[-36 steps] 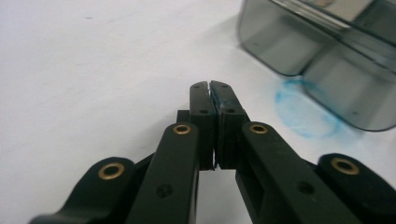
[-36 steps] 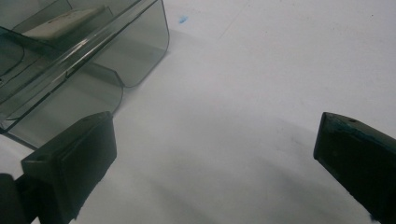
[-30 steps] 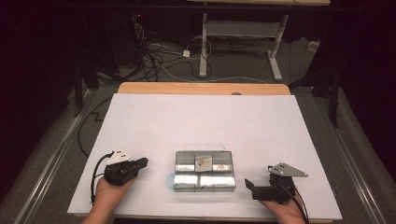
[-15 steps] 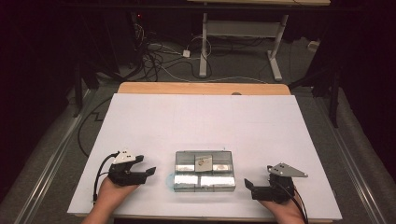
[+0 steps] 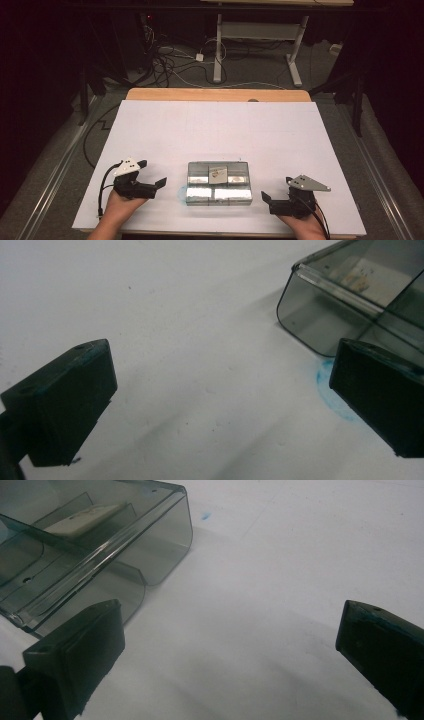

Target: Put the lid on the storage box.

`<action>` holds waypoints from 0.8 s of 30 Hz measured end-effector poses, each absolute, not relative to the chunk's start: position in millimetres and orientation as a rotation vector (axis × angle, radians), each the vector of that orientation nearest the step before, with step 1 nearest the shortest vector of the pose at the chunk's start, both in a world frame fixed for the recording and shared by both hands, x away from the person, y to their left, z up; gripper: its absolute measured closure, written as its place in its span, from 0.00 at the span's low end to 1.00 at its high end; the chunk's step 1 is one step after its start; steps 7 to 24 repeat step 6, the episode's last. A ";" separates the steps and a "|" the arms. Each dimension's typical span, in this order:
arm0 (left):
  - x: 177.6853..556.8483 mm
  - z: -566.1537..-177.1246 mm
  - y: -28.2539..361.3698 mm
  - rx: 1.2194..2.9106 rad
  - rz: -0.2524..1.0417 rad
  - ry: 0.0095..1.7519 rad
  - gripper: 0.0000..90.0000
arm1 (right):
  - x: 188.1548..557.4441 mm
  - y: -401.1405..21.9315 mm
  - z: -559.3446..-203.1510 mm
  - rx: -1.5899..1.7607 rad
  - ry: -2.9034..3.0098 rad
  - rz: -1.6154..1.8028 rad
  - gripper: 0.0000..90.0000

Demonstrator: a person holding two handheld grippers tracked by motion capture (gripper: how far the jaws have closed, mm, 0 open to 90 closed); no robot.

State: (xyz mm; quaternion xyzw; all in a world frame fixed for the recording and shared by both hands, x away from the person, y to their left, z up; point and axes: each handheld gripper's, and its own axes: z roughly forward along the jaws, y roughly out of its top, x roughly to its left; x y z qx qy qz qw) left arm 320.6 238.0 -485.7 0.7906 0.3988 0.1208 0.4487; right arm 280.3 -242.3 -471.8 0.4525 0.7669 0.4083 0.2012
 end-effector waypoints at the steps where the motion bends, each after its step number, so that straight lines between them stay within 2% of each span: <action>1: 321.2 -486.0 237.5 1.960 0.294 0.987 0.00 | 281.0 -242.5 -472.3 1.266 2.144 1.140 0.00; 24: 320.9 -485.9 237.8 1.958 0.290 0.988 0.00 | 281.6 -243.2 -473.5 1.271 2.140 1.145 0.00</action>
